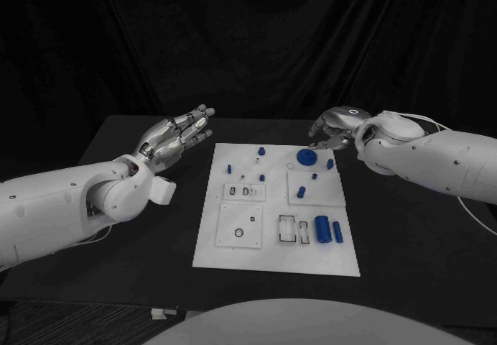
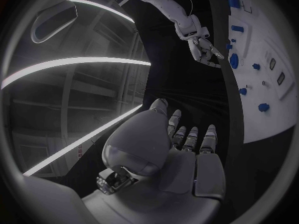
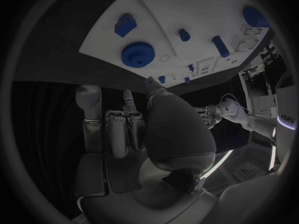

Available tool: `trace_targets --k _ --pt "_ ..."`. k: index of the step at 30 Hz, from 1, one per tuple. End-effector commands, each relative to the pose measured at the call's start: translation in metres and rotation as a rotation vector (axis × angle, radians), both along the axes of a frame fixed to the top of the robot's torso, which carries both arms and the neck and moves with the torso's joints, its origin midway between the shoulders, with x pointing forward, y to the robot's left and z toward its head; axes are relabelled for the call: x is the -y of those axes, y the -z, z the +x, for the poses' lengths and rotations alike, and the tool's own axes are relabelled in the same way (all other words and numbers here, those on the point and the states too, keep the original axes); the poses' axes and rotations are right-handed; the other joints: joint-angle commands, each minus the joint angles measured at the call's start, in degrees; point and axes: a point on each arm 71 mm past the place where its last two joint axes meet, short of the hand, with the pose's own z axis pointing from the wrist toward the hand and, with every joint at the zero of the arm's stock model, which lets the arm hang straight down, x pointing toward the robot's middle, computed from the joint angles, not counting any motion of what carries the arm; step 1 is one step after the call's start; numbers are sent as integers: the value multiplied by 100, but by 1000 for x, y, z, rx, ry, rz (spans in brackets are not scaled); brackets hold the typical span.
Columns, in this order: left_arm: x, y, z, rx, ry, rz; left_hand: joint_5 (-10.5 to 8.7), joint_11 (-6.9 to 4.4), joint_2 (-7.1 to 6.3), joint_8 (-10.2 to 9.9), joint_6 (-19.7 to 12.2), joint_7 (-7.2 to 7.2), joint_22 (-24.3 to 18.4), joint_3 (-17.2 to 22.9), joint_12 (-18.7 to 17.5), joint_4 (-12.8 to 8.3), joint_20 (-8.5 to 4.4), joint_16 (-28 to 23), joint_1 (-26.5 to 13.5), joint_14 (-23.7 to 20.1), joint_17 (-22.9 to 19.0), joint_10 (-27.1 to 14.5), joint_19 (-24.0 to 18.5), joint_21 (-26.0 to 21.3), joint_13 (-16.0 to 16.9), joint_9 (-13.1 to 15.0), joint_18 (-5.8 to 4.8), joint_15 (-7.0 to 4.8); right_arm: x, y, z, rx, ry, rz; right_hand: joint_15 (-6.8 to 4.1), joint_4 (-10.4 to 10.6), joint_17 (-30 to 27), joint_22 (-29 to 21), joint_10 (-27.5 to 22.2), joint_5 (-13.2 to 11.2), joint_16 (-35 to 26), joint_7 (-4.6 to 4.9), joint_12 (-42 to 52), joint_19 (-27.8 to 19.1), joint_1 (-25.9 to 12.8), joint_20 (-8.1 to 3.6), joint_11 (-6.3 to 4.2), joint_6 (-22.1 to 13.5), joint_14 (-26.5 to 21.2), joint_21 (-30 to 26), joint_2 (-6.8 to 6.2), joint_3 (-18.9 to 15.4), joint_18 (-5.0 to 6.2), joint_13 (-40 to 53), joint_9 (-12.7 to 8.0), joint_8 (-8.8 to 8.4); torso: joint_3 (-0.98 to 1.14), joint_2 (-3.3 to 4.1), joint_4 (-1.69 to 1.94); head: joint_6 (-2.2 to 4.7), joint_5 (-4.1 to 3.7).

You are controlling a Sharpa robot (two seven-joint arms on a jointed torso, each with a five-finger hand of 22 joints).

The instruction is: Assemble the parts on the task board

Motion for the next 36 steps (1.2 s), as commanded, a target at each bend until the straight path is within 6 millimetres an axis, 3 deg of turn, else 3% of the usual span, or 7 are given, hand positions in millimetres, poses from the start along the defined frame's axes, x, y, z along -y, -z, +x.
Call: trace_targets --k 1,10,15,36 --pt "2 0 -1 4 16 -14 17 47 19 25 29 2 10 42 6 -9 48 -21 49 -2 -5 10 -4 34 3 5 55 54 5 7 2 -49 79 -33 9 145 1505 585 630 58 16 56 19 261 -29 3 27 67 630 651 -106 60 -135 1505 52 -16 -8 4 5 2 -32" --pt "3 0 -1 3 21 -16 16 48 21 23 21 4 11 45 5 -9 49 -21 51 -2 -5 9 -2 36 3 4 55 56 3 14 3 -56 79 -69 16 237 1505 930 630 5 16 67 19 389 -212 8 40 85 630 1013 -269 86 -190 1505 140 -15 -20 1 41 2 -42" --pt "3 1 -1 3 20 -16 16 48 21 23 21 4 11 45 5 -9 49 -21 51 -2 -5 9 -2 36 3 4 55 56 1 17 2 -63 73 -76 16 226 1505 983 630 -7 16 70 19 416 -200 8 41 81 630 1074 -279 100 -202 1505 150 -16 -29 -5 27 2 -40" --pt "1 1 -1 0 19 -15 15 50 22 25 25 6 10 51 6 -11 51 -21 56 -2 -5 10 -3 35 3 4 55 60 -16 27 -5 -84 17 -63 12 207 1505 1040 630 -76 16 53 19 409 -37 8 32 16 630 1106 -341 142 -203 1505 202 -41 -26 -6 25 2 -19"
